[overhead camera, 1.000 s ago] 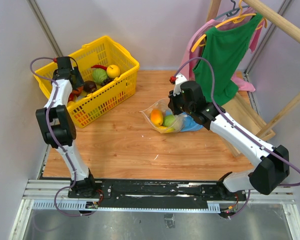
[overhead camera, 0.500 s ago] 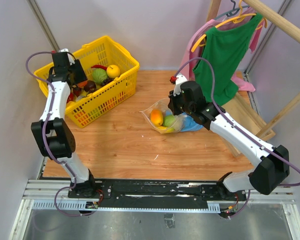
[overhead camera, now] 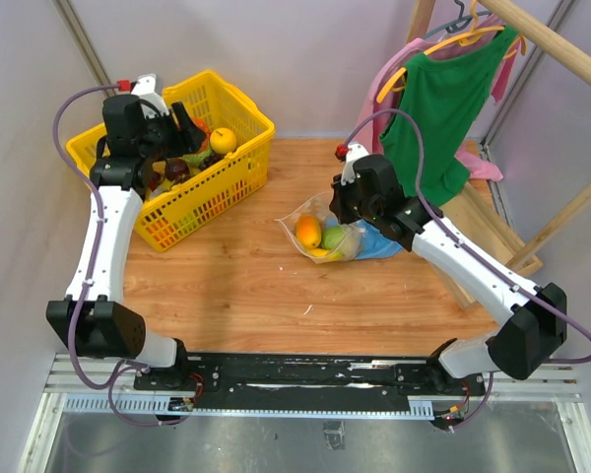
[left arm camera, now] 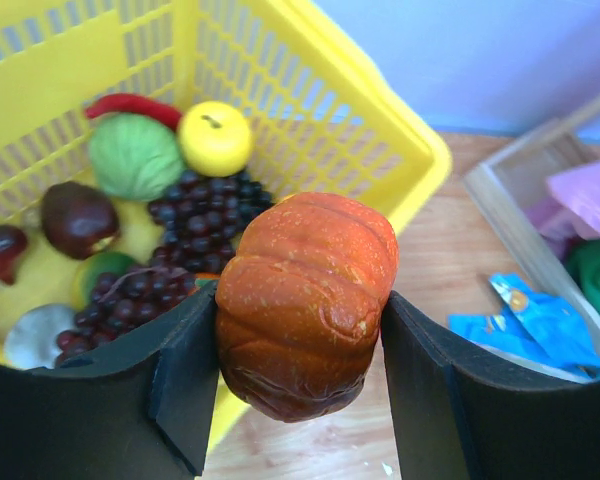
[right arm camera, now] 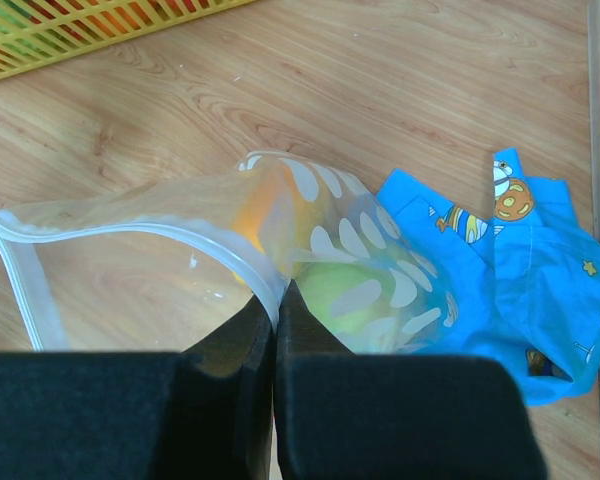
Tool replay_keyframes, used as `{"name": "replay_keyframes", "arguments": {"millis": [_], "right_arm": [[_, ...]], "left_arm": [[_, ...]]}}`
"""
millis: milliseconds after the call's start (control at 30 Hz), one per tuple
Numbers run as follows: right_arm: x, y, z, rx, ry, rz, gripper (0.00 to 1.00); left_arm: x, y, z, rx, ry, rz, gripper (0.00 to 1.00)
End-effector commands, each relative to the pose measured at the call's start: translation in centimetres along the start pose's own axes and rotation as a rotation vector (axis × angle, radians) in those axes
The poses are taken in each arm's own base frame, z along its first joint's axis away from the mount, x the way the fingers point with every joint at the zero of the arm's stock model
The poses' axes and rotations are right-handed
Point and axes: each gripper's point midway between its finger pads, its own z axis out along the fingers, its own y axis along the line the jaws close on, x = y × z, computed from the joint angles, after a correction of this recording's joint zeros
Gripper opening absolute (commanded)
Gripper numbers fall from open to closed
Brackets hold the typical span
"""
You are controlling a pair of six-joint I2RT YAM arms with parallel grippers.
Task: Place the food in the zip-top bag and seal the zipper
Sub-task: Pick up the fake fruit from the bin, then place the fake fruit in the zipper food storage bag.
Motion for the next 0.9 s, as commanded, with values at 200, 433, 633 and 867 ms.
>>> {"name": "replay_keyframes", "arguments": {"millis": [200, 433, 633, 867], "right_arm": [[-1.2, -0.2, -0.2, 0.018, 0.025, 0.041, 0.01], [-1.0, 0.3, 0.1, -0.007, 0.039, 0.059, 0.0], [-1.0, 0.5, 0.3, -0.015, 0.045, 0.063, 0.01], [-1.0, 0.8, 0.2, -0.031, 0.044, 0.062, 0.0]], "left_arm": [[1.8, -13.1, -4.8, 0.406, -0.018, 0.208, 0.07], [6.3, -21.0, -9.4, 0.692, -0.018, 0.308, 0.07], [10.4, -24.2, -11.9, 0.838, -0.052, 0.39, 0.06], [14.0, -25.1, -11.8, 0.883, -0.068, 0.537, 0.05]]}}
